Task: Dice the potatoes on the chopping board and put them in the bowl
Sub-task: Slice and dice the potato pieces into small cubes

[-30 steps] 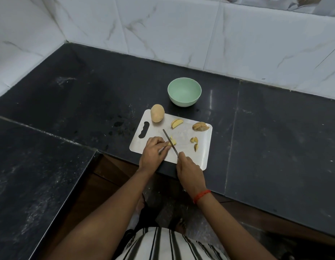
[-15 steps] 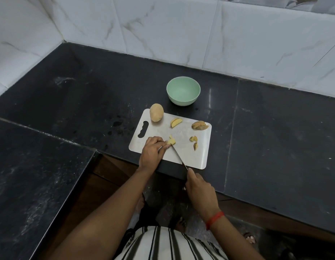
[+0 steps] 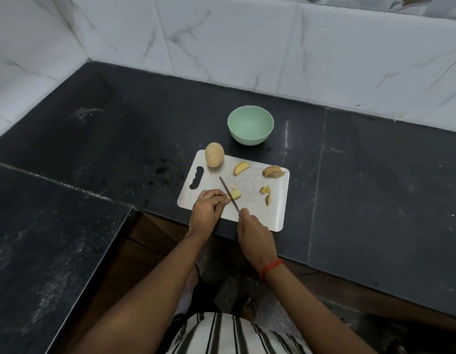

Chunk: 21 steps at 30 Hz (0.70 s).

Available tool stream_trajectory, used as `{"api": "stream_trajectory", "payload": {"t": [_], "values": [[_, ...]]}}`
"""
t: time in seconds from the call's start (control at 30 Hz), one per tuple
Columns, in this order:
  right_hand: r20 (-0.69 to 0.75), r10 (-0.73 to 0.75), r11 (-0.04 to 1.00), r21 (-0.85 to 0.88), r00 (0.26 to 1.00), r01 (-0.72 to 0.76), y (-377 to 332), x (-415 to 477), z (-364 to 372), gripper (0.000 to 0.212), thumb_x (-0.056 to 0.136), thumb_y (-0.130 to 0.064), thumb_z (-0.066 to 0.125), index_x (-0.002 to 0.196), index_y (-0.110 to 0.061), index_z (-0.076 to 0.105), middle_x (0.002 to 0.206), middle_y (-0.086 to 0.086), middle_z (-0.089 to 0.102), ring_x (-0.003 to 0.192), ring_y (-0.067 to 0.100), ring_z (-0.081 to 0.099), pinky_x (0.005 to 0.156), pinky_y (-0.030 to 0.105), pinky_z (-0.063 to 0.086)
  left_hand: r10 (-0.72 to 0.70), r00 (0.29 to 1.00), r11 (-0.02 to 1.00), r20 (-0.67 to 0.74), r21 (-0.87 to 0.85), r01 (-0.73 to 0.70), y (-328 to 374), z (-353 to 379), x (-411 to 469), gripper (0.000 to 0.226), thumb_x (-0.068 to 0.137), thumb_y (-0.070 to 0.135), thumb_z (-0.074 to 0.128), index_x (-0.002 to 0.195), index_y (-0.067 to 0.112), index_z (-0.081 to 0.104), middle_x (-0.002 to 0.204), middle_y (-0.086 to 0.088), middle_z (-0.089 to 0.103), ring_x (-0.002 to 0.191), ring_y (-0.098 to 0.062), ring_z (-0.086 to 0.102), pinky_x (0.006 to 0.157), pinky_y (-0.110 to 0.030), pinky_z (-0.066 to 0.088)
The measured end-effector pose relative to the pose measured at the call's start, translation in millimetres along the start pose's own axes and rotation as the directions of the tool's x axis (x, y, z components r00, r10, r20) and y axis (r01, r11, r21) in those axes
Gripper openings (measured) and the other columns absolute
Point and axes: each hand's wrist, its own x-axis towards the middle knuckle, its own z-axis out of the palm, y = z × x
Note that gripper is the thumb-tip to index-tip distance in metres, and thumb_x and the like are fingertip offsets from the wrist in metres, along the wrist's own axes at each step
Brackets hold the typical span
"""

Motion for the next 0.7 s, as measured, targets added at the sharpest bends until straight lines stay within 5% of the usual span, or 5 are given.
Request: {"api": "stream_trajectory", "payload": {"t": [0.17, 0.7], "values": [[-0.009, -0.002, 0.999, -0.040, 1.000, 0.002, 0.3, 1.8, 4.3, 0.006, 0.105, -0.027, 0.038, 0.102, -0.023, 0.034, 0.081, 0.005, 0.059, 0.060, 0.034, 0.060, 0.053, 0.045, 0.053, 0.005, 1.000, 1.000, 0.020, 0.008, -0.005, 0.5, -2.8, 1.5, 0.013, 0.094, 0.018, 0.073, 0.099, 0.008, 0.079, 0.103, 0.001, 0.071, 0.099, -0.013, 0.059, 0.086, -0.006, 0.038], [0.045, 0.013, 0.997, -0.081, 0.999, -0.009, 1.1, 4.6, 0.4, 0.011, 0.106, -0.026, 0.037, 0.115, -0.021, 0.039, 0.085, 0.005, 0.059, 0.063, 0.029, 0.059, 0.055, 0.038, 0.052, 0.026, 0.999, 1.000, 0.031, 0.008, -0.027, 2.1, -4.3, 1.4, 0.013, 0.094, 0.019, 0.072, 0.098, 0.009, 0.079, 0.103, 0.003, 0.070, 0.100, -0.012, 0.057, 0.085, -0.006, 0.038]]}}
